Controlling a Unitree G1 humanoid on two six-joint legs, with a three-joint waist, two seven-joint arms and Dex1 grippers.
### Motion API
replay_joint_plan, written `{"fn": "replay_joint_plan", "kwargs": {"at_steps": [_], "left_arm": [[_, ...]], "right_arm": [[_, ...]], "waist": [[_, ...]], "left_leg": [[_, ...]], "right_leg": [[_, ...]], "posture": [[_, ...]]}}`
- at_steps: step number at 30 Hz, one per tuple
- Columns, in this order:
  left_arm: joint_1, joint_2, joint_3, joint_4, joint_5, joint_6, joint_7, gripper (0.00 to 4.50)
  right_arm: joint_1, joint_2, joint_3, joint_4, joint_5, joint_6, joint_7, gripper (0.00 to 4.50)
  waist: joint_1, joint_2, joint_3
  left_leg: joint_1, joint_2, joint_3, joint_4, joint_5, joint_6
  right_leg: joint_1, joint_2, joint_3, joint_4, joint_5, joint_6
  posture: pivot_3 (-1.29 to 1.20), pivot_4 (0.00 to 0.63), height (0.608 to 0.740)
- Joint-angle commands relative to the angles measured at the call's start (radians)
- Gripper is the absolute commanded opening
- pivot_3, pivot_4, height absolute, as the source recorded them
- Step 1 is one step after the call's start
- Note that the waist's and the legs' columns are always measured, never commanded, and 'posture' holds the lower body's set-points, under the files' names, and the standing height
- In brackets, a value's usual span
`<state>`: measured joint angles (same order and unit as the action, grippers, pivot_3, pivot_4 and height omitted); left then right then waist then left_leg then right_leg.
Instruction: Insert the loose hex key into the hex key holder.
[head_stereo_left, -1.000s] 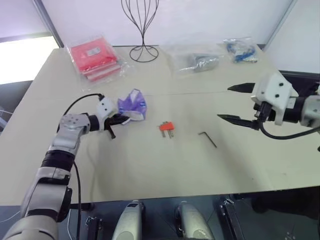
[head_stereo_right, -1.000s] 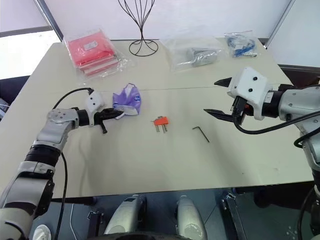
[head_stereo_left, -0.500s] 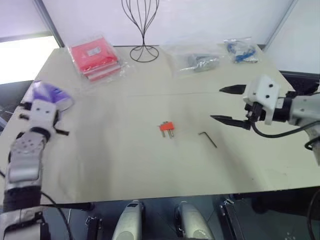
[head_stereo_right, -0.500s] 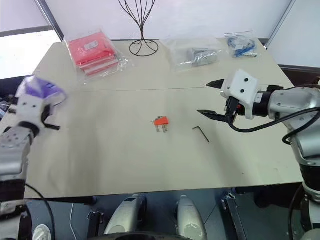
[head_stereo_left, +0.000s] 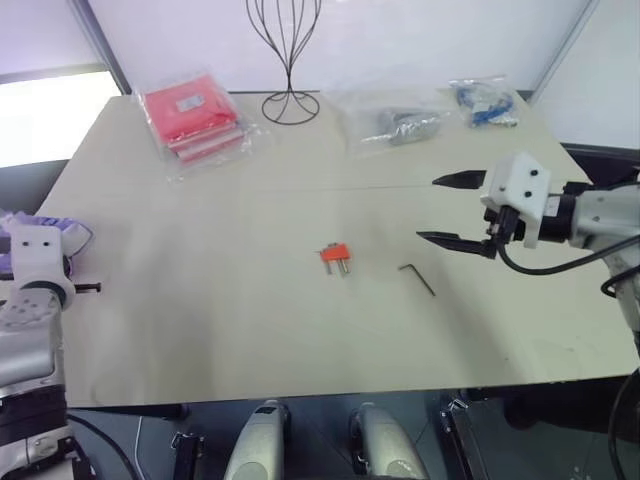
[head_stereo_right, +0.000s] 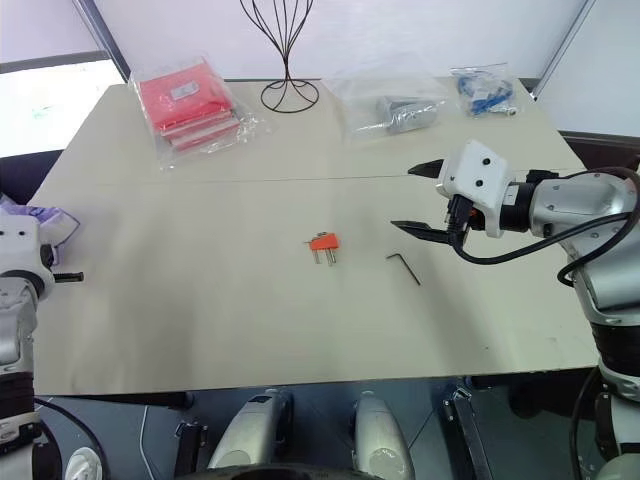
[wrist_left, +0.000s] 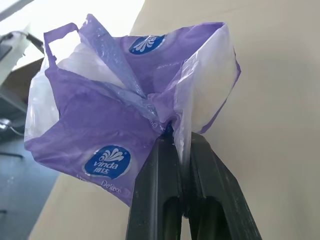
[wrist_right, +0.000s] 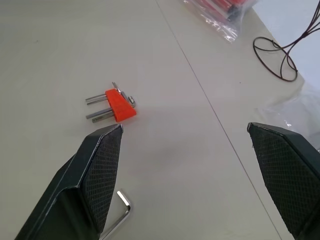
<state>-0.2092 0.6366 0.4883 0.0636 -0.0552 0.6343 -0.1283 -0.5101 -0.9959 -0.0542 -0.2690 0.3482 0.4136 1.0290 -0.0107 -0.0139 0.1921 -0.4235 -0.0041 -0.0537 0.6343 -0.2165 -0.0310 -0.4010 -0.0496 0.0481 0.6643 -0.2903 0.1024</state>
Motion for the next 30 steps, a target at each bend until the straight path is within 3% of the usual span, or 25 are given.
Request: {"fn": "replay_joint_plan", "kwargs": {"at_steps": [1,6,11,19,24,30], "left_arm": [[-0.024,0.008,0.044,-0.02,-0.009,0.001,0.03,2.03],[-0.037,0.013,0.042,-0.012,-0.004,-0.01,0.05,4.48],[-0.053,0.026,0.011,-0.038,0.002,-0.07,0.032,4.48],[-0.151,0.05,-0.103,-0.18,-0.135,-0.088,-0.222,4.48],[-0.193,0.063,-0.189,-0.192,-0.25,-0.173,-0.476,4.48],[-0.249,0.102,-0.24,-0.121,-0.311,-0.182,-0.646,4.48]], "right_arm": [[-0.009,-0.001,-0.026,-0.021,0.004,-0.011,0.002,4.15],[-0.003,-0.002,-0.03,-0.027,0.005,-0.007,-0.002,4.15],[0.001,0.0,-0.031,-0.032,0.007,-0.004,-0.004,4.15],[-0.043,0.032,0.032,0.025,-0.029,-0.047,0.013,4.15],[-0.147,0.09,0.176,0.199,-0.129,-0.173,0.103,4.15],[-0.328,0.242,0.334,0.546,-0.258,-0.366,0.218,4.15]], "waist": [[0.0,0.0,0.0],[-0.001,0.0,0.0],[0.0,0.0,0.0],[-0.001,0.0,0.0],[-0.009,0.0,0.0],[-0.012,0.0,0.0]], "left_leg": [[0.0,0.0,0.0,0.0,0.0,0.0],[0.0,0.0,0.0,0.0,0.0,0.0],[0.0,0.0,0.0,0.0,0.0,0.0],[0.0,-0.001,0.0,0.0,0.0,-0.001],[0.0,0.0,0.002,-0.001,0.0,-0.001],[0.0,0.001,0.005,-0.002,0.001,-0.001]], "right_leg": [[0.0,0.0,0.0,0.0,0.0,0.0],[0.0,0.0,0.0,0.0,0.0,0.0],[0.0,0.0,0.0,0.0,0.0,0.0],[0.0,-0.001,0.001,-0.001,0.0,0.0],[-0.001,0.0,0.001,-0.001,0.0,0.0],[-0.003,0.005,0.002,0.001,0.0,0.0]], "posture": [[0.0,0.15,0.74],[0.0,0.15,0.74],[0.0,0.15,0.74],[0.0,0.15,0.74],[0.0,0.15,0.74],[0.0,0.15,0.74]]}}
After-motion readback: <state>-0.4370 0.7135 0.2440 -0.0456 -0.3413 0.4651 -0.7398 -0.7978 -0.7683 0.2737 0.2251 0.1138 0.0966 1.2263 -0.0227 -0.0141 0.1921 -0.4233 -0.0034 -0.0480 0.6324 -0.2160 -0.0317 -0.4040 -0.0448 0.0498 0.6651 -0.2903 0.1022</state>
